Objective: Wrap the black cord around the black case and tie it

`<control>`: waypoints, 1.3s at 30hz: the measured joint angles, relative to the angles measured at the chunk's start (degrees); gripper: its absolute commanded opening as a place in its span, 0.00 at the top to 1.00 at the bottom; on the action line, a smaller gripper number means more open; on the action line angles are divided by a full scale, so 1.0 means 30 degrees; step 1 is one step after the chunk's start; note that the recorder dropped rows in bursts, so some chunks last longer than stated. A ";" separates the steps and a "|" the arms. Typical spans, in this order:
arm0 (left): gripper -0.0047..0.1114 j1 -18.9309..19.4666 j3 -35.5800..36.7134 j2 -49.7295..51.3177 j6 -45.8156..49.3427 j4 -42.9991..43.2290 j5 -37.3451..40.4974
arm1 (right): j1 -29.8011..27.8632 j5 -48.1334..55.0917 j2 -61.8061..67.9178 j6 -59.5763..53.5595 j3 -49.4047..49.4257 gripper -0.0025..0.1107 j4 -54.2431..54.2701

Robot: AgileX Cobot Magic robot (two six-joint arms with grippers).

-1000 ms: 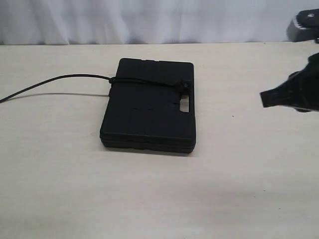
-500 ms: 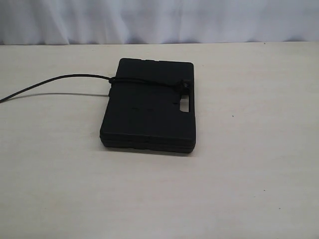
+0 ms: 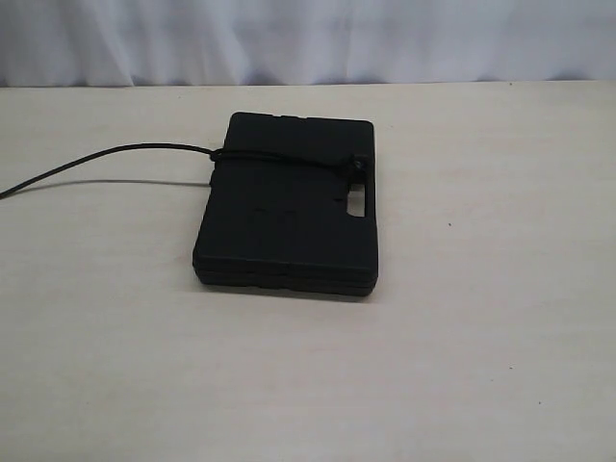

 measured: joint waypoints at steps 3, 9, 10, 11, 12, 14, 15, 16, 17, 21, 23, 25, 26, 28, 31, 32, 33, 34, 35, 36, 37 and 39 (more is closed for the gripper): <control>0.96 0.0000 0.0000 0.0000 0.0000 0.1190 -0.0028 | 0.0000 -0.0152 -0.0774 0.0000 0.0142 0.94 0.0094; 0.96 -0.1429 0.1519 -0.0922 0.0056 1.2708 -0.0078 | 0.0000 -0.2121 -0.3229 0.0000 0.2433 0.94 0.2247; 0.96 -0.1737 0.2130 -0.1533 0.0056 1.3496 -0.0032 | 0.0000 -0.2400 -0.3694 0.0000 0.3016 0.94 0.2768; 0.96 -0.2062 0.2789 -0.2258 0.0056 1.3979 -0.0032 | 0.0000 -0.2593 -0.4127 0.0000 0.3595 0.94 0.3259; 0.96 -0.2318 0.3454 -0.3082 0.0056 1.4244 -0.0032 | 0.0000 -0.2679 -0.4432 0.0000 0.4046 0.94 0.3627; 0.96 -0.3248 0.5205 -0.5427 0.0056 1.5497 0.0121 | 0.0000 -0.2659 -0.5222 0.0000 0.5268 0.94 0.4643; 0.96 -0.3415 0.5772 -0.6299 0.0056 1.6286 0.0336 | 0.0000 -0.2271 -0.5458 0.0000 0.5366 0.94 0.4900; 0.96 -0.3485 0.6736 -0.7909 0.0056 1.8277 0.0715 | 0.0000 -0.1116 -0.5883 0.0000 0.5450 0.94 0.5249; 0.96 -0.3529 0.7278 -0.8777 0.0056 1.9292 0.0861 | 0.0000 -0.0436 -0.6118 0.0000 0.5444 0.94 0.5342; 0.96 -0.3115 0.9947 -1.0623 0.0056 2.2381 0.1350 | 0.0000 0.2400 -0.7738 0.0000 0.5484 0.94 0.5081; 0.96 -0.2427 0.9980 -1.0667 0.0056 2.2850 0.1776 | 0.0000 0.2552 -0.8131 0.0000 0.5484 0.94 0.3388; 0.96 -0.1828 0.9980 -1.0667 0.0056 2.2978 0.1857 | 0.0000 0.2583 -0.8163 0.0000 0.5484 0.94 0.2366; 0.96 -0.1724 0.9980 -1.0667 0.0056 2.2978 0.1914 | 0.0000 0.2583 -0.8163 0.0000 0.5484 0.94 0.2260; 0.96 -0.1570 0.9980 -1.0699 0.0056 2.2978 0.1910 | 0.0000 0.2583 -0.8163 0.0000 0.5484 0.94 0.2165; 0.96 -0.1570 0.9980 -1.0699 0.0056 2.2978 0.1953 | 0.0000 0.2623 -0.8163 0.0000 0.5484 0.94 0.2165; 0.96 -0.1570 0.9980 -1.0699 0.0056 2.2978 0.1953 | 0.0000 0.2660 -0.8163 0.0000 0.5484 0.94 0.2165; 0.96 -0.1561 0.9980 -1.0699 0.0056 2.2978 0.2019 | 0.0034 0.2660 -0.8163 0.0000 0.5484 0.94 0.2165; 0.96 -0.1561 0.9980 -1.0699 0.0056 2.2978 0.2204 | 0.0035 0.2660 -0.8163 0.0000 0.5484 0.94 0.2165; 0.96 -0.1561 0.9980 -1.0699 0.0056 2.2978 0.2429 | 0.0035 0.2695 -0.8163 0.0000 0.5484 0.94 0.2165; 0.96 -0.1561 0.9980 -1.0699 0.0056 2.2978 0.2569 | 0.0035 0.2695 -0.8163 0.0000 0.5484 0.94 0.2165; 0.96 -0.1561 0.9980 -1.0699 0.0056 2.2978 0.2725 | 0.0035 0.2695 -0.8163 0.0000 0.5484 0.94 0.2165; 0.96 -0.1561 0.9980 -1.0699 0.0056 2.2978 0.2764 | 0.0035 0.2695 -0.8163 0.0000 0.5484 0.94 0.2165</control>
